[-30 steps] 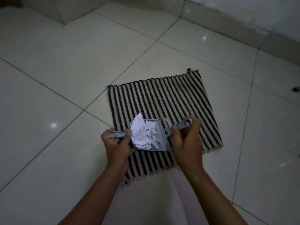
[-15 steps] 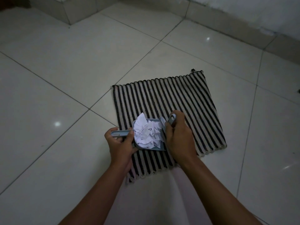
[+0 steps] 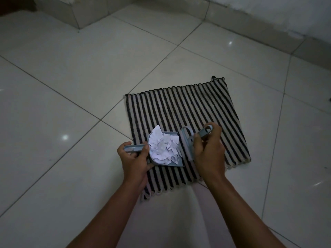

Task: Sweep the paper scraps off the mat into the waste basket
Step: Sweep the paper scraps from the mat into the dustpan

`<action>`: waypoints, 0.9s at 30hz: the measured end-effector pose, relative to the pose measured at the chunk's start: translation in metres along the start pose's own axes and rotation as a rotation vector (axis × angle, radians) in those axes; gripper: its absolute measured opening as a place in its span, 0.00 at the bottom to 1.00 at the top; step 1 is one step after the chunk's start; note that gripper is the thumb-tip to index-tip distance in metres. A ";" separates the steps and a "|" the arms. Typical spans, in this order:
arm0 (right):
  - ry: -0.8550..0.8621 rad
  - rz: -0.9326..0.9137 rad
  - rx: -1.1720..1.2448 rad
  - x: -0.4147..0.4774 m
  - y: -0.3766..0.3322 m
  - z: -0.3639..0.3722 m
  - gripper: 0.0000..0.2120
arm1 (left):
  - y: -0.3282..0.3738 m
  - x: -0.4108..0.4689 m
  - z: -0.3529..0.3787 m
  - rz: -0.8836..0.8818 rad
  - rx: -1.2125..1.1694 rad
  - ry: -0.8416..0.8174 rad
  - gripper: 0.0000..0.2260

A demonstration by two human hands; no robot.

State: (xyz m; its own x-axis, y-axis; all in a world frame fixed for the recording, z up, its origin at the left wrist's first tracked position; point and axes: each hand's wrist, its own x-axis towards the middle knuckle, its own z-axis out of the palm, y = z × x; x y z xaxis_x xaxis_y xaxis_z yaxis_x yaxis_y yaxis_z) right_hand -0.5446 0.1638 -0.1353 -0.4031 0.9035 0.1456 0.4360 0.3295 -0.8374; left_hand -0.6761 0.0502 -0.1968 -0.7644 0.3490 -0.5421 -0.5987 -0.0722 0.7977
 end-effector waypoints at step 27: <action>-0.041 0.503 0.406 0.031 -0.027 0.036 0.12 | 0.008 0.001 -0.005 0.026 0.025 -0.027 0.20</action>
State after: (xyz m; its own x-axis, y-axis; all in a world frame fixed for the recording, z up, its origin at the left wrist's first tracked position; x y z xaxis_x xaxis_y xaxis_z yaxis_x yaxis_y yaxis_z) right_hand -0.5977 0.1728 -0.1271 -0.2632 0.9066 -0.3297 0.2436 -0.2682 -0.9321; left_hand -0.6832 0.0453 -0.1922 -0.7727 0.3720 -0.5143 -0.5725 -0.0586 0.8178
